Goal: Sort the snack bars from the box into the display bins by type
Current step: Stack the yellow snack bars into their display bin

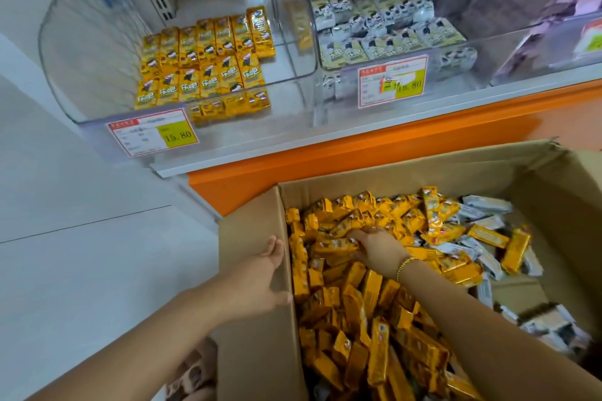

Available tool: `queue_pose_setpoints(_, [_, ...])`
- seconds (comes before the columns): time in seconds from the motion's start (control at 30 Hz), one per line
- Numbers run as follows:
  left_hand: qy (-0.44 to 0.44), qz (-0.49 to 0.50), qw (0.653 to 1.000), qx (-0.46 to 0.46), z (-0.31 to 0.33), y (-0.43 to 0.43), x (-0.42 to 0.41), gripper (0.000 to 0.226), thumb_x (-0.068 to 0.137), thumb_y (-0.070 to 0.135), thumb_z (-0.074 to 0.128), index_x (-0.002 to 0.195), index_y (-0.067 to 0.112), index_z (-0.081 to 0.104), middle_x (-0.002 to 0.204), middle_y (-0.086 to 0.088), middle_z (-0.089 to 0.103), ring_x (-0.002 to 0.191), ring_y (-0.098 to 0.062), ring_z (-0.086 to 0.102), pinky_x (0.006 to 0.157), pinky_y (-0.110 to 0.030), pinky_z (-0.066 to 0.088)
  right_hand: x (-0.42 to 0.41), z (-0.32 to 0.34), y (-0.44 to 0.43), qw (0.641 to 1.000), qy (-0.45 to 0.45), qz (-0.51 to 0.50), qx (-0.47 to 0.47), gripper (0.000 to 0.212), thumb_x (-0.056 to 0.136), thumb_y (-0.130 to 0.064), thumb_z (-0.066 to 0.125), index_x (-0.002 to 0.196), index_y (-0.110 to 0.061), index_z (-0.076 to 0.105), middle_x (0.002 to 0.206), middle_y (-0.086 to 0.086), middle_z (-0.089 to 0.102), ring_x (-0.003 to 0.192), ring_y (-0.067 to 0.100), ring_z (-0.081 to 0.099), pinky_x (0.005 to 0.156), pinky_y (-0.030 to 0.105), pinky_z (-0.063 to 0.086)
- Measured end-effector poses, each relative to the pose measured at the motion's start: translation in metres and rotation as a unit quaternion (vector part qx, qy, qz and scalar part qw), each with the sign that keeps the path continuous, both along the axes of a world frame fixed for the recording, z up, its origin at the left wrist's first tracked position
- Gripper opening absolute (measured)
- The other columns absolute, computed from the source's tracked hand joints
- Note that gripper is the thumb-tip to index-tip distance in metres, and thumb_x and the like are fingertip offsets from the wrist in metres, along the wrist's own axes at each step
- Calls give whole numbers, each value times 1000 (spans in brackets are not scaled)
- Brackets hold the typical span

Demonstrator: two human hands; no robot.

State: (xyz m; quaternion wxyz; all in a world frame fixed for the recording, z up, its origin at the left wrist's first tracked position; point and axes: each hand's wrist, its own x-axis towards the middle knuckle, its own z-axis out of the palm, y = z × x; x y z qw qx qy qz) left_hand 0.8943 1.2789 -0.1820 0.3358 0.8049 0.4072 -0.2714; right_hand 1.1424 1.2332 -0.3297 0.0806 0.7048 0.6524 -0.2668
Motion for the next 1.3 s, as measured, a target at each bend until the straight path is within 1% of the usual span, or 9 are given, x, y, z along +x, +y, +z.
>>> queue_pose_setpoints(0.1, [-5,6,1000,3,-1,1,0,92,93,45,53,149,16,-14,156,2,-19,146,-15,5,115,-25,16,-12,-5,-7,999,-18,21,-25,43,96,-38,46,137,-28,37,131,15,43,117,35,45,102,41,36])
queue_pose_setpoints(0.23, [-1,0,1000,10,2,-1,-1,93,93,47,52,150,14,-13,156,0,-19,146,-16,10,113,-23,19,-19,2,-1,998,-39,32,-33,41,97,-36,46,136,-24,42,123,8,59,115,28,53,102,35,35])
queue_pose_setpoints(0.6, [-2,32,999,7,10,-7,0,92,91,47,54,151,15,-8,158,0,-15,146,-21,12,116,-31,23,-11,29,-15,991,-29,-125,-40,24,90,-17,61,112,-10,65,110,9,64,102,26,63,84,32,53])
queue_pose_setpoints(0.73, [-29,86,996,12,19,-12,5,84,92,43,55,152,11,6,160,-4,2,145,-21,18,113,-30,24,-5,58,-26,968,76,-240,6,40,82,-25,71,120,-12,64,101,8,69,90,19,66,75,26,53])
queue_pose_setpoints(0.83, [-92,173,981,-6,29,-16,16,65,91,38,58,145,9,35,149,-8,38,135,-21,39,105,-29,34,0,96,-30,890,308,-336,17,57,81,-22,76,131,-6,54,72,1,67,59,9,66,54,17,52])
queue_pose_setpoints(0.9, [-160,214,962,-46,36,-15,23,41,91,40,58,124,16,58,132,-10,56,123,-19,52,98,-30,42,1,126,-30,849,423,-315,20,53,77,-21,77,123,0,59,71,2,67,64,13,67,64,24,58])
queue_pose_setpoints(1.0, [-291,300,900,-119,59,-12,35,13,93,34,57,97,23,63,108,-8,69,103,-15,64,89,-28,53,-7,172,-29,839,468,-263,93,26,80,-17,73,105,-10,71,85,6,74,75,14,67,69,26,58])
queue_pose_setpoints(1.13, [-458,398,776,-169,99,-12,48,23,89,26,62,104,10,67,101,-8,73,93,-18,70,80,-24,56,-27,234,-27,821,476,-231,213,17,79,-16,74,95,-15,75,80,15,73,68,11,61,66,24,53])
queue_pose_setpoints(1.3, [-554,415,698,-183,142,-11,48,43,69,31,66,105,8,67,103,-10,73,95,-22,69,87,-34,54,-47,305,-36,782,519,-184,291,19,77,-5,73,96,-8,73,83,2,75,74,8,69,69,17,54])
